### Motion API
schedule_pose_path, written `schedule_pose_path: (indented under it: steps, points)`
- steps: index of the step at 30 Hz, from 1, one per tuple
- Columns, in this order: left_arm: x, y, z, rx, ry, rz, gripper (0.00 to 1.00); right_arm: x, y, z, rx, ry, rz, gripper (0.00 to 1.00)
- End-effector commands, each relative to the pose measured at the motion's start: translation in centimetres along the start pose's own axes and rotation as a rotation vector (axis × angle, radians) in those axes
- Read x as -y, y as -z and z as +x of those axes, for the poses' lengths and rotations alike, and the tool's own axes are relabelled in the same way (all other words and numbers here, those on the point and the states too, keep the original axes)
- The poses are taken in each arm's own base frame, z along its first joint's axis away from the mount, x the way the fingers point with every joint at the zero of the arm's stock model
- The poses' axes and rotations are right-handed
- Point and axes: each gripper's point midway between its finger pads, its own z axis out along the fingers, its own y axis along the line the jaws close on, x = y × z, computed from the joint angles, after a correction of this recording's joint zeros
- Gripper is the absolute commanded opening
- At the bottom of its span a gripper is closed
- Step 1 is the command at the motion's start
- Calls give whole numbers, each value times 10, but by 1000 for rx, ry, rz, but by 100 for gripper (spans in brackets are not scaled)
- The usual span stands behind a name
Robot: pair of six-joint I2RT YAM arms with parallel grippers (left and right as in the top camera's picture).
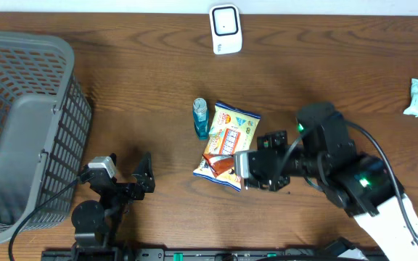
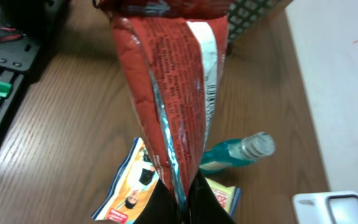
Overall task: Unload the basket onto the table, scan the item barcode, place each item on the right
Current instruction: 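Raise the red packet to the white scanner with the right gripper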
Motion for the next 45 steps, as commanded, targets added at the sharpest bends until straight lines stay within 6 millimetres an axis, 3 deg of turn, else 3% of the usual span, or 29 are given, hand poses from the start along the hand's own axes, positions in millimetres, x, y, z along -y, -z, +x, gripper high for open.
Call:
schedule_pose_path:
  steps: [1, 7, 12, 20, 25, 30, 36, 40, 45]
  points:
    - [-3, -2, 13, -39, 8, -1, 98, 24, -9, 3, 123, -95, -29, 1]
    - [-3, -2, 13, -39, 8, -1, 98, 91, -10, 27, 367, -330, -7, 1]
    - [-3, -2, 13, -39, 8, -1, 98, 138, -13, 50, 605, -441, -107, 1]
    - [-3, -2, 13, -39, 8, -1, 98, 202, -51, 95, 705, -676, -142, 1]
    - [-3, -2, 13, -39, 8, -1, 98, 248, -82, 129, 725, -913, -124, 1]
    - [-3, -2, 13, -39, 8, -1, 98, 292, -101, 151, 736, -1107, -81, 1]
    - [-3, -2, 13, -39, 8, -1, 98, 321, -120, 176, 719, -1232, -20, 1]
    - [-3, -2, 13, -39, 8, -1, 98, 326, -135, 195, 714, -1287, -17, 1]
    - [-3, -2, 13, -39, 8, -1, 98, 324, -166, 238, 682, -1453, 10, 1]
